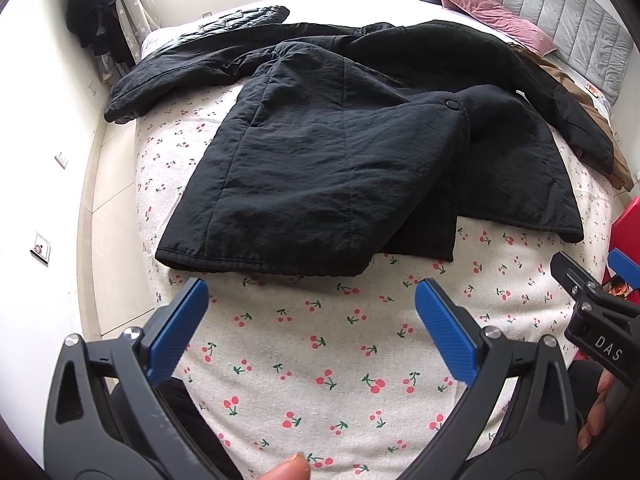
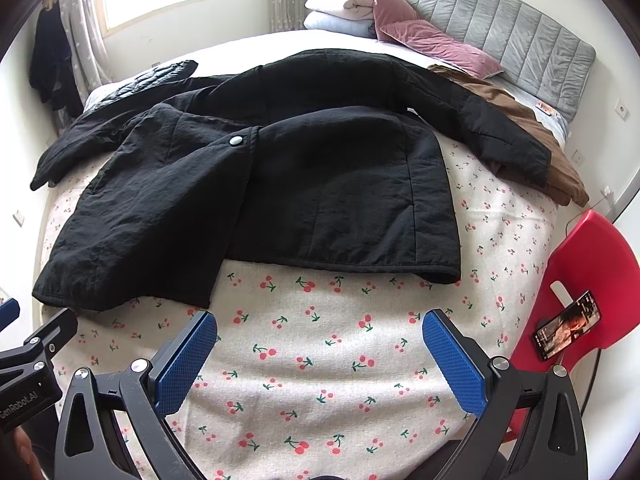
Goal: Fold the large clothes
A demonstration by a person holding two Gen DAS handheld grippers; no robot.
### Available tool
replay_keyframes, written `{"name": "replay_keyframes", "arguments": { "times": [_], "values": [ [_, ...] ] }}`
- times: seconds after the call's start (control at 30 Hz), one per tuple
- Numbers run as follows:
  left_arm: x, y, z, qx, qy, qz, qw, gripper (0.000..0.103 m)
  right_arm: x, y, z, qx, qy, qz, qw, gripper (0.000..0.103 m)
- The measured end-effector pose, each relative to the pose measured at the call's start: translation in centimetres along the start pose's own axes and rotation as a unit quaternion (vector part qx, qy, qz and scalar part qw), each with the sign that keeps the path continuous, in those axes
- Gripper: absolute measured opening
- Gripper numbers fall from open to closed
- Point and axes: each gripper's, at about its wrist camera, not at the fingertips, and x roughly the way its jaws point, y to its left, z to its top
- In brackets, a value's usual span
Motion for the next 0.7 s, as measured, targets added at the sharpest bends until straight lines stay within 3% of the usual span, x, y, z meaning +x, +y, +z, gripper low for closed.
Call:
{"name": "replay_keyframes", "arguments": {
  "times": [0.23,0.37,0.47,0.7],
  "values": [
    [0.6,-0.1,0.6,0.019,-0.016,0.018,0.9995,0.103,0.8,-0.7,0.5,-0.002,0.0,-0.014,1.0,0.103],
    [0.8,0.1,1.6,0.051,-0.041,0.009,0.9978,0.103,1.8,-1.9,1.2,-0.008,-0.002,-0.003,1.0,0.103],
    [1.8,1.3,3.1,0.079,-0.026,-0.019,0.9963,0.103,3.2,-3.7,2.3,-0.02,0.003,0.028,0.999,0.103],
    [5.0,7.2,7.4,0.06,0.013,-0.083,0.9947,0.103,7.7,-9.9,5.4,0.005,0.047,0.103,0.994,0.103]
  ]
}}
